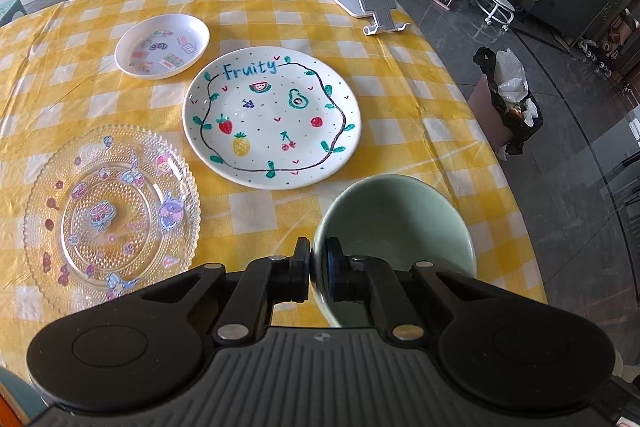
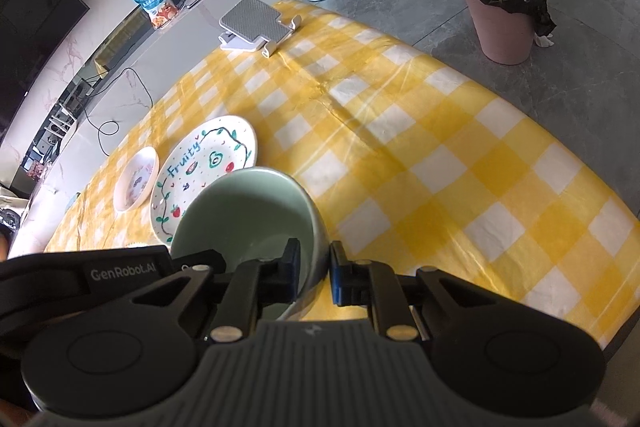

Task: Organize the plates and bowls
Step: 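Carry the green bowl with both tools and lower it into the steel bowls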

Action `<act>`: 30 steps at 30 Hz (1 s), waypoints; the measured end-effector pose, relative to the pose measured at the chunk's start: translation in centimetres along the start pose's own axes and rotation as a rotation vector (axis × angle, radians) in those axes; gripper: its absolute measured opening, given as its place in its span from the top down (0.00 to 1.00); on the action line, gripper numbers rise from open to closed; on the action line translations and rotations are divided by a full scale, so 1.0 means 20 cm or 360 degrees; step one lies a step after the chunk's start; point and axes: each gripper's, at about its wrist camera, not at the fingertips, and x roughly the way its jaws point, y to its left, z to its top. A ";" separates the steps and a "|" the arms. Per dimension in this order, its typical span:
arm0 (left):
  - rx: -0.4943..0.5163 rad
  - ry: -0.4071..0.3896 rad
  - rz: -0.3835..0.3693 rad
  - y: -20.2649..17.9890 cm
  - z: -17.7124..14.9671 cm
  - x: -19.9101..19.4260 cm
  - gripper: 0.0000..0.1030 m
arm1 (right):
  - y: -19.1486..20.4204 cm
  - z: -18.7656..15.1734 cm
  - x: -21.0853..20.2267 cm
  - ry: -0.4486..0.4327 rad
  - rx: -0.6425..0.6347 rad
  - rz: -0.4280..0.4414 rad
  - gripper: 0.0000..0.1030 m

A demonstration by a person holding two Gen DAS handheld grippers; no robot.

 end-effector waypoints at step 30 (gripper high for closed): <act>-0.0384 -0.0436 0.0033 0.52 -0.50 -1.00 0.92 | 0.65 -0.58 -0.78 -0.0189 -0.0604 0.0263 0.89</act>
